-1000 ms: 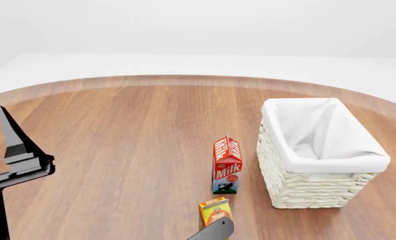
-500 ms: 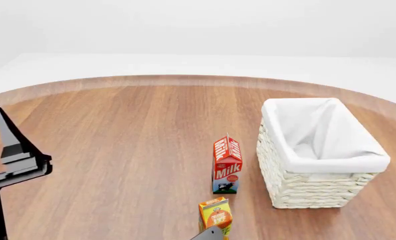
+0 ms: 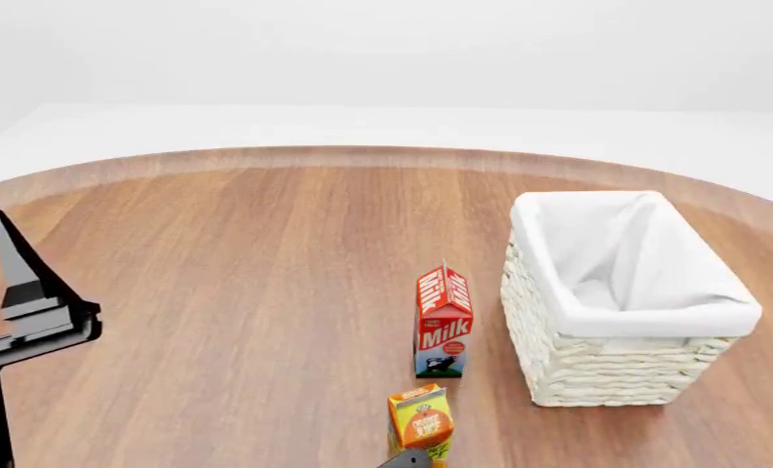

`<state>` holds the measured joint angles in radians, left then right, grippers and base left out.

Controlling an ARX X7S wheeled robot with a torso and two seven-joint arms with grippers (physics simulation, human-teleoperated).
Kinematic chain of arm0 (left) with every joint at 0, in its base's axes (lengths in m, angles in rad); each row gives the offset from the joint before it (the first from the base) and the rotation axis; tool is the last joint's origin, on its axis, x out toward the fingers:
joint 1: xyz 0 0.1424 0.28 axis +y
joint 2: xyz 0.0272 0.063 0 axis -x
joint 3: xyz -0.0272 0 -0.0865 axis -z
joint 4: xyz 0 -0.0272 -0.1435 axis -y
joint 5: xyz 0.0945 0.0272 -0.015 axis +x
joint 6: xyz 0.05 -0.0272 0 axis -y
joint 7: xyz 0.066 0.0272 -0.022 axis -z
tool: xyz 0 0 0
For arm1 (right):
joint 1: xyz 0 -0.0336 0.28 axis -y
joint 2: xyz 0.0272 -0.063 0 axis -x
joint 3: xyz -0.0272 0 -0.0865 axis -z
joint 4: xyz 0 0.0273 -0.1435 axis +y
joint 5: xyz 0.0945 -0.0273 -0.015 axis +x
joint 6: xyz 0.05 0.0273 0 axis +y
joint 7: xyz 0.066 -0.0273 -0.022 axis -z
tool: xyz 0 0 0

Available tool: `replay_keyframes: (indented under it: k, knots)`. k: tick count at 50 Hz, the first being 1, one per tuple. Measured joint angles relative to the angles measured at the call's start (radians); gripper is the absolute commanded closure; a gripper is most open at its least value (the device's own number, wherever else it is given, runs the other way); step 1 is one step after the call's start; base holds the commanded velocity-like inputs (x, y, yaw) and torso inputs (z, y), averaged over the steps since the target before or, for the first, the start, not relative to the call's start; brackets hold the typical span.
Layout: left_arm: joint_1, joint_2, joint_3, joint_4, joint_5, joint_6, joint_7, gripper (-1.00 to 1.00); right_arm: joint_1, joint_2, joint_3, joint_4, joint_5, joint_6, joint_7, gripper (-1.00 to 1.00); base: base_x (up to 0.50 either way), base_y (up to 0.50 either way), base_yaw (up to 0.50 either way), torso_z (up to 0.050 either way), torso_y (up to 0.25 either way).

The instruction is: Pick up the cream cheese box and the butter, and put them in the basket.

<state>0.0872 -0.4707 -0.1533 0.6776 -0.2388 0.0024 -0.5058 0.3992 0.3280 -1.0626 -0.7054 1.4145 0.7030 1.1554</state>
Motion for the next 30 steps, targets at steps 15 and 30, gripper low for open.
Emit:
replay_keyframes:
  k: [15, 30]
  knots:
    - [-0.003, 0.000, 0.007, -0.008, -0.001, 0.002, -0.001, -1.00, -0.020, 0.006, 0.009, 0.013, 0.021, -0.020, 0.021, -1.00, 0.00, 0.00, 0.00, 0.000, 0.000]
    - [-0.002, -0.002, 0.006, -0.010, -0.007, 0.004, -0.003, -1.00, -0.044, 0.004, -0.001, 0.038, 0.029, -0.033, 0.009, -1.00, 0.00, 0.00, 0.00, 0.000, 0.000]
